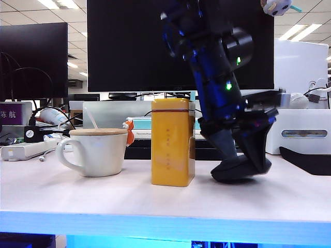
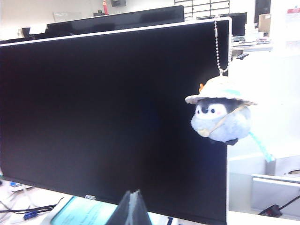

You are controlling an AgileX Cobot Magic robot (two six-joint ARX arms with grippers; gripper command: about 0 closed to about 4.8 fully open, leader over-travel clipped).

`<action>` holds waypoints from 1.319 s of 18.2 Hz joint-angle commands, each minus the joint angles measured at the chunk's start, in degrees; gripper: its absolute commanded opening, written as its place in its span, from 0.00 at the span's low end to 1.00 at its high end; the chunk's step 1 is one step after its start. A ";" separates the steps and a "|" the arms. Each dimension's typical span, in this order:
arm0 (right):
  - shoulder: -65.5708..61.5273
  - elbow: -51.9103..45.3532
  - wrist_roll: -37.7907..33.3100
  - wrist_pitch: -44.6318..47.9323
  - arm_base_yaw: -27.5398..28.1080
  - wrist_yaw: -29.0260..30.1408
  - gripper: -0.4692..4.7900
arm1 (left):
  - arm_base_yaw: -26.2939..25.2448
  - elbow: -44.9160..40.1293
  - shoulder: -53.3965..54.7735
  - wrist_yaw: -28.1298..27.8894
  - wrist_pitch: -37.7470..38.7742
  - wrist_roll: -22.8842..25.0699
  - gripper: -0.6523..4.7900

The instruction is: Place the black mouse on the black mouse pad.

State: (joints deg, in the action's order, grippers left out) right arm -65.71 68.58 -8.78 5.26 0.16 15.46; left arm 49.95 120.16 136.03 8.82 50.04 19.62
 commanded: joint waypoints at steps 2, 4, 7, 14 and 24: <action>0.24 0.39 -0.42 0.90 -0.04 1.27 0.08 | 0.28 0.11 1.51 0.28 0.57 -0.04 0.79; 0.24 0.39 -0.42 0.90 -0.04 1.27 0.08 | 0.26 0.17 1.49 0.17 0.55 -0.02 1.00; 0.22 0.39 -0.42 0.77 -0.04 1.25 0.08 | 0.26 0.68 0.50 -0.28 2.08 -0.04 1.00; 0.22 0.39 -0.33 -2.60 -0.07 1.95 0.08 | 0.26 8.20 -12.41 -2.82 7.78 0.09 0.09; 0.17 0.96 9.75 -23.08 -1.86 13.05 0.08 | -7.06 24.59 -39.50 -2.80 25.77 -3.67 0.11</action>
State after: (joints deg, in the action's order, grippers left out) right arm -65.69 69.17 -2.04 -16.19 -0.71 28.25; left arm 43.29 143.72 97.45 6.09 76.12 16.78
